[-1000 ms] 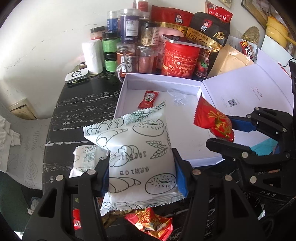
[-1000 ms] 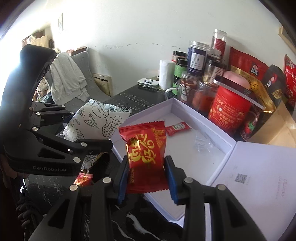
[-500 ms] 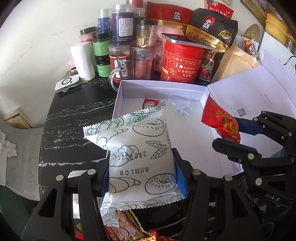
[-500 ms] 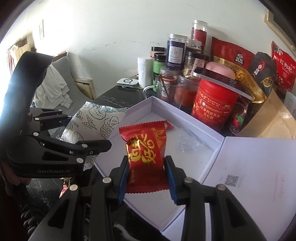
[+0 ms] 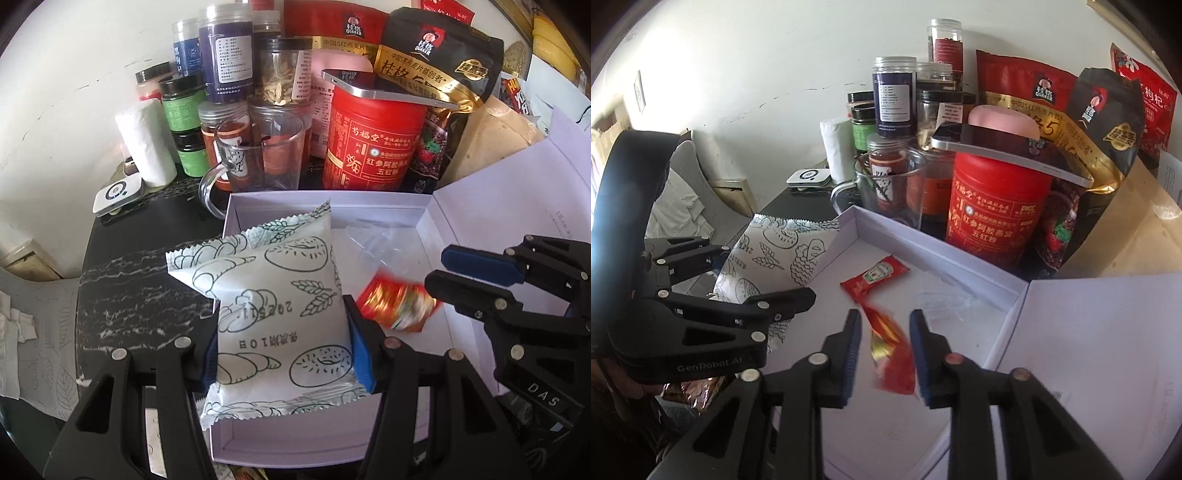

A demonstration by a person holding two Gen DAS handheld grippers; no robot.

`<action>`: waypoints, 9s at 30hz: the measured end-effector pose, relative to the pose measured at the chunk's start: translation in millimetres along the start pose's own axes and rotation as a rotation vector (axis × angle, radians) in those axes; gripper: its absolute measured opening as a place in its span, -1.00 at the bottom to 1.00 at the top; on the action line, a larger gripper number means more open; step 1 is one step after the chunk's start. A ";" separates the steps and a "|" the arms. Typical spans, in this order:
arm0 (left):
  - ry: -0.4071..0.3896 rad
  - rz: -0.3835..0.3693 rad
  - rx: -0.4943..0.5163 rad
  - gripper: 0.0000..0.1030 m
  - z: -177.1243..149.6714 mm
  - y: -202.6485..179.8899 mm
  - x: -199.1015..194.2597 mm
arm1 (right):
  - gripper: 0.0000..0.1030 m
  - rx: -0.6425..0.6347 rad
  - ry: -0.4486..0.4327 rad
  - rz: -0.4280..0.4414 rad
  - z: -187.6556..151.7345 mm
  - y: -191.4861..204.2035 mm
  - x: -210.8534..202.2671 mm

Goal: Organize objects
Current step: 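Lower the bread bag into the box and open the left tool while the right tool releases the candy, then withdraw both open tools from the box back toward the snack pile, then move the left tool to the red pinwheel toy while the right tool approaches a red candy packet, then grasp the red pinwheel toy with the left tool while the right tool grasps the red candy packet, then carry the pinwheel in the left tool while the right tool carries the candy packet toward the box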

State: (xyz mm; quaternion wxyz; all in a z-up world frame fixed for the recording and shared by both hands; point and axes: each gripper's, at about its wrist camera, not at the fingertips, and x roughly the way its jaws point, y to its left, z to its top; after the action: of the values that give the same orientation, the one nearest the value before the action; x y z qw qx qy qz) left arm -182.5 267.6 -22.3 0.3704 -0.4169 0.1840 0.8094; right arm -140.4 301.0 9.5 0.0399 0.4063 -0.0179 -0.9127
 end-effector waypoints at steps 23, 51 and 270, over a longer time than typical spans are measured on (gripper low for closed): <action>0.046 -0.012 0.010 0.07 -4.3 -1.7 34.4 | -0.75 0.093 0.053 -0.084 -9.4 -6.4 14.7; -0.045 0.016 -0.051 0.18 -9.8 6.5 -30.3 | 0.11 0.142 -0.037 -0.165 -10.6 -1.0 -39.7; 0.008 0.017 0.012 0.00 -203.2 -25.6 -118.6 | -0.24 -0.173 0.073 0.163 -183.5 126.0 -85.1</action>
State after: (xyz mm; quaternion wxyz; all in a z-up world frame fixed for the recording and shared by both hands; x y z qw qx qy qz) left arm -9.0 108.2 -44.5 0.3653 -0.4165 0.1937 0.8097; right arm 60.0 182.9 -42.1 0.1496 0.4314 0.0295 -0.8892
